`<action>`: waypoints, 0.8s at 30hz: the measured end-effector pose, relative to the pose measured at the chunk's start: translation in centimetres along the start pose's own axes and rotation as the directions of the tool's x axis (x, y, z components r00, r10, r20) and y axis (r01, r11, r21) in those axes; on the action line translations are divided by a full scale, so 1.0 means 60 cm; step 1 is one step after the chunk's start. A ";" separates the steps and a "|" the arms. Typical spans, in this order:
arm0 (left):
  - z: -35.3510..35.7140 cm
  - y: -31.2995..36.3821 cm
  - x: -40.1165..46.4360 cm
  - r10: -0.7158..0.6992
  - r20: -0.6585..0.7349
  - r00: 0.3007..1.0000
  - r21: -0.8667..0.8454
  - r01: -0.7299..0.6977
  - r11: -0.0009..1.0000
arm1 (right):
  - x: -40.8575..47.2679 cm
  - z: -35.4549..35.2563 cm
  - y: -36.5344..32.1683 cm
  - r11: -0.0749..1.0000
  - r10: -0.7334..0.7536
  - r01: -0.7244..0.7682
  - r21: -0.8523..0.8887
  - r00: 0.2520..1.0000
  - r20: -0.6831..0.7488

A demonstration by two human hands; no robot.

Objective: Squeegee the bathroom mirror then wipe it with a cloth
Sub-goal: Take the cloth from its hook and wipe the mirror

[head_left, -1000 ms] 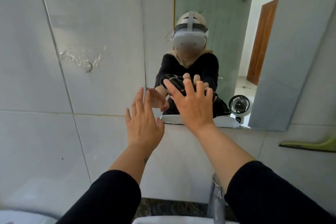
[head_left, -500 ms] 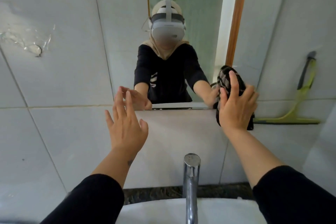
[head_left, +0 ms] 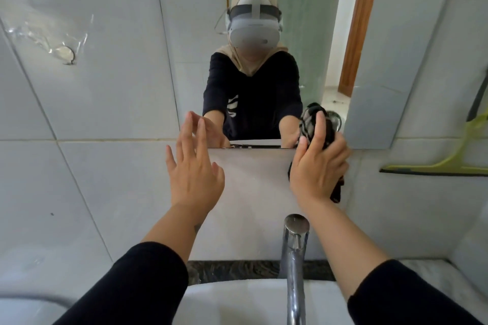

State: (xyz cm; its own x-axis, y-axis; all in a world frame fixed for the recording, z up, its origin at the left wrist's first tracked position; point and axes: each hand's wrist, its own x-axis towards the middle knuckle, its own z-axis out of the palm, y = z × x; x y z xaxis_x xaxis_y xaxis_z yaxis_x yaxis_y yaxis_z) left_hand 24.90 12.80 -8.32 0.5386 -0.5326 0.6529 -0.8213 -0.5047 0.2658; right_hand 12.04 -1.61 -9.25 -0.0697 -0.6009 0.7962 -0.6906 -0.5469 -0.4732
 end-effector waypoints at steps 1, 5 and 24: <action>-0.002 -0.006 -0.001 0.008 -0.006 1.000 -0.007 -0.009 1.000 | -0.013 0.004 -0.020 0.999 -0.051 0.051 -0.006 0.998 0.032; -0.013 -0.039 -0.013 -0.015 -0.033 0.999 -0.051 0.013 0.999 | -0.056 0.021 -0.104 0.966 -0.257 0.260 0.001 0.957 0.135; -0.224 -0.189 0.083 -0.416 -0.113 0.902 -0.763 0.189 0.618 | -0.024 -0.007 -0.454 0.603 -0.709 0.289 0.744 0.622 0.333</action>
State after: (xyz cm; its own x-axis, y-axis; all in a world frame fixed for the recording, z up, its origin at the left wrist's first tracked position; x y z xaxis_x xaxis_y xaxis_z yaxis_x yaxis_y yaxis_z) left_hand 34.35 24.99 1.46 0.8062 -0.1940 0.5589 -0.5492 0.1059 0.8290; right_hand 30.63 14.38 2.67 0.6860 -0.1801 0.7049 0.0990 -0.9368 -0.3356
